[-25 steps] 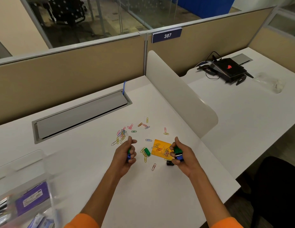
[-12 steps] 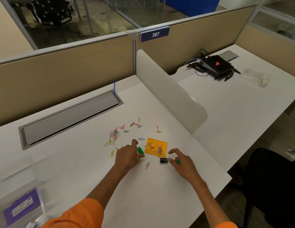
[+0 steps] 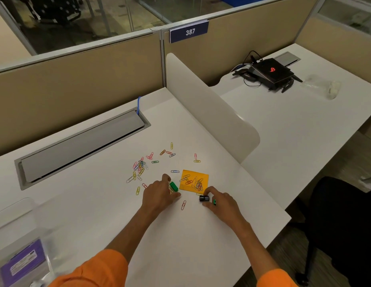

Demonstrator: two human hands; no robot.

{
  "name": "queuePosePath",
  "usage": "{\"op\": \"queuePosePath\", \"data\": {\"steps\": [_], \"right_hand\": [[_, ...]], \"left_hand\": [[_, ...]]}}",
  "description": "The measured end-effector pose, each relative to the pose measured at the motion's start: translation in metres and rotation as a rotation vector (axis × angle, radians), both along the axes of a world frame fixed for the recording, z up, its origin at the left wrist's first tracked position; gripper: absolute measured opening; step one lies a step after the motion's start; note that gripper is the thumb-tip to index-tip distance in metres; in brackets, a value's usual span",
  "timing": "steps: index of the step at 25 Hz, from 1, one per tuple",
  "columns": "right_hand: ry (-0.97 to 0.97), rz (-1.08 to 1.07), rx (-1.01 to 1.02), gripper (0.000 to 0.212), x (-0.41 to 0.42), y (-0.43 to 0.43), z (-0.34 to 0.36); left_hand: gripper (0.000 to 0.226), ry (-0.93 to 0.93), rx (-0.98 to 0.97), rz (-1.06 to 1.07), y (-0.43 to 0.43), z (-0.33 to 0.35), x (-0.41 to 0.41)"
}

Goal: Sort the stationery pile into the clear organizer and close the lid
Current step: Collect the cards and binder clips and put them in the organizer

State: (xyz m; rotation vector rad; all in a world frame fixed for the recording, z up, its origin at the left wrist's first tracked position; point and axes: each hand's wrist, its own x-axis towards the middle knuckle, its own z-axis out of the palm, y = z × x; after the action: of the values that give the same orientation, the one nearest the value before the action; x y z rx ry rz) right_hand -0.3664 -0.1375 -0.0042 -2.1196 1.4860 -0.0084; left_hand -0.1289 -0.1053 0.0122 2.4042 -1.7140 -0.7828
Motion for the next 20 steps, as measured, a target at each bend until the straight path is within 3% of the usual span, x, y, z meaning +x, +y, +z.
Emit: {"op": "queuePosePath", "data": {"steps": [12,16,20], "right_hand": [[-0.249,-0.123,0.121,0.022,0.003,0.0,0.016],[-0.388,-0.261,0.281,0.02,0.009,0.001,0.026],[-0.683,-0.44,0.607,0.027,0.018,0.007,0.044]], "left_hand": [[0.046,0.042,-0.039,0.012,-0.001,-0.012,0.0],[0.037,0.413,-0.154,0.244,0.008,-0.006,0.0],[0.019,1.026,-0.151,0.58,0.027,0.002,-0.006]]}}
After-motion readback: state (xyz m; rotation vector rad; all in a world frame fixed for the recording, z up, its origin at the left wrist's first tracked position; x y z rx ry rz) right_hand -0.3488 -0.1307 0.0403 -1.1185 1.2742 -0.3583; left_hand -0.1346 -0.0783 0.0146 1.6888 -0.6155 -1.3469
